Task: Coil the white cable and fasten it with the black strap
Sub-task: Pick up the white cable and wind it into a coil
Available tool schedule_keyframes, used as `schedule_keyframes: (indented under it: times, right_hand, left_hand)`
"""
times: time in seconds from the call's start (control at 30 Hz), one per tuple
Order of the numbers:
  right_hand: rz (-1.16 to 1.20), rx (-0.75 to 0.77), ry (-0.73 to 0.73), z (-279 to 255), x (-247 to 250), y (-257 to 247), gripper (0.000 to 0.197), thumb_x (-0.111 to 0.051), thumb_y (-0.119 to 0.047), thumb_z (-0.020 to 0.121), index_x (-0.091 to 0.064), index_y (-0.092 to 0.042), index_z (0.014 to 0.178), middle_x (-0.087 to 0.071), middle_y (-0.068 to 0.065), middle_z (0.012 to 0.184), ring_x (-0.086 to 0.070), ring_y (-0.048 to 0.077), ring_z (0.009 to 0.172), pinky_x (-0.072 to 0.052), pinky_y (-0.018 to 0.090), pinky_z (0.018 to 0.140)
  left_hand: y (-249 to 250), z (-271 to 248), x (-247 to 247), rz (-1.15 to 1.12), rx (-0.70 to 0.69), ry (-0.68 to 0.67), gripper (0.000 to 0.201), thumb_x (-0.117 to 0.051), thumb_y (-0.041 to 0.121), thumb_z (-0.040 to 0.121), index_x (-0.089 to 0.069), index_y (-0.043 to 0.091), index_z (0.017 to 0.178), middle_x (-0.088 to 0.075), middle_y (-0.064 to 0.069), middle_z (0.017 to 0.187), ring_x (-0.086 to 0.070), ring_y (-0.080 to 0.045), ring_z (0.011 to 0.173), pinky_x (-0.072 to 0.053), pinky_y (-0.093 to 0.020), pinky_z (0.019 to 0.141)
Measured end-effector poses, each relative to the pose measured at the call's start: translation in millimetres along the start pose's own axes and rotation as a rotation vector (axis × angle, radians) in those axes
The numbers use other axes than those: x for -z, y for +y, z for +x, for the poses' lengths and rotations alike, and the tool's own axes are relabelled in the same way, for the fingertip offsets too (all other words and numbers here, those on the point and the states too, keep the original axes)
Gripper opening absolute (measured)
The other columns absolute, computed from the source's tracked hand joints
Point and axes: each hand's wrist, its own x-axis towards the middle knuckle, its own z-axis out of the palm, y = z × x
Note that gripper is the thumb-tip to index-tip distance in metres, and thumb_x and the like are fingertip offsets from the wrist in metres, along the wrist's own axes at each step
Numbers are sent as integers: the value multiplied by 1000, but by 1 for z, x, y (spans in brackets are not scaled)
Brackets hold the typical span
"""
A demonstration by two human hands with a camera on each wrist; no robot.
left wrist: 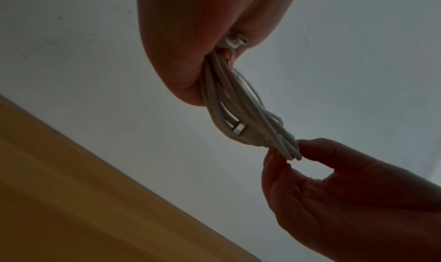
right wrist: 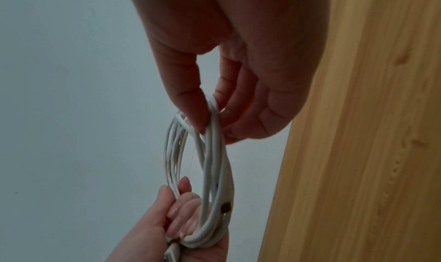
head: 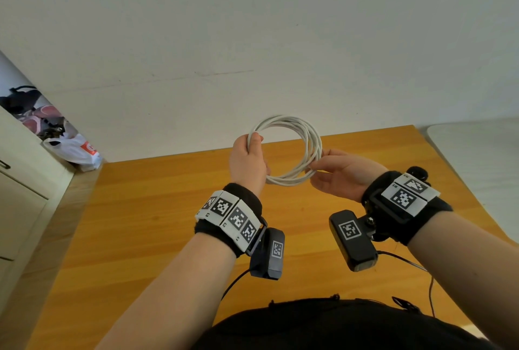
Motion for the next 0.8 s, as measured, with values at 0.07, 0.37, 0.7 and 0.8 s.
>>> schedule_keyframes:
  times: [0.07, 0.37, 0.7, 0.8]
  right_hand:
    - [-14, -20, 20, 0, 2, -1, 17, -58, 8, 80, -61, -9, 79, -66, 9, 84, -63, 21, 79, -53, 29, 77]
    - [60, -28, 12, 0, -1, 4, 18, -66, -1, 66, -58, -11, 78, -69, 8, 81, -66, 22, 81, -49, 39, 87]
    - [310, 45, -171, -1, -8, 13, 11, -54, -6, 79, -58, -9, 88, -67, 3, 72, -66, 17, 71, -48, 35, 93]
    - [345, 37, -157, 0, -10, 13, 9, -54, -7, 80, -59, -8, 87, -65, 2, 69, -64, 16, 68, -44, 34, 95]
  left_hand:
    - [-2, 1, 1, 13, 2, 0, 20, -36, 30, 100, -50, 19, 91, -44, 14, 36, -38, -2, 32, -33, -29, 50]
    - [-6, 3, 0, 3, 29, 20, 22, -35, 32, 100, -50, 21, 87, -37, 3, 55, -38, -3, 32, -33, -29, 50]
    - [0, 0, -3, -93, 98, 4, 24, -34, 30, 101, -50, 20, 85, -36, 4, 57, -35, -10, 46, -34, -25, 49]
    - [-1, -2, -3, -97, 109, 9, 25, -34, 30, 101, -49, 19, 85, -35, 3, 58, -35, -10, 46, -33, -25, 48]
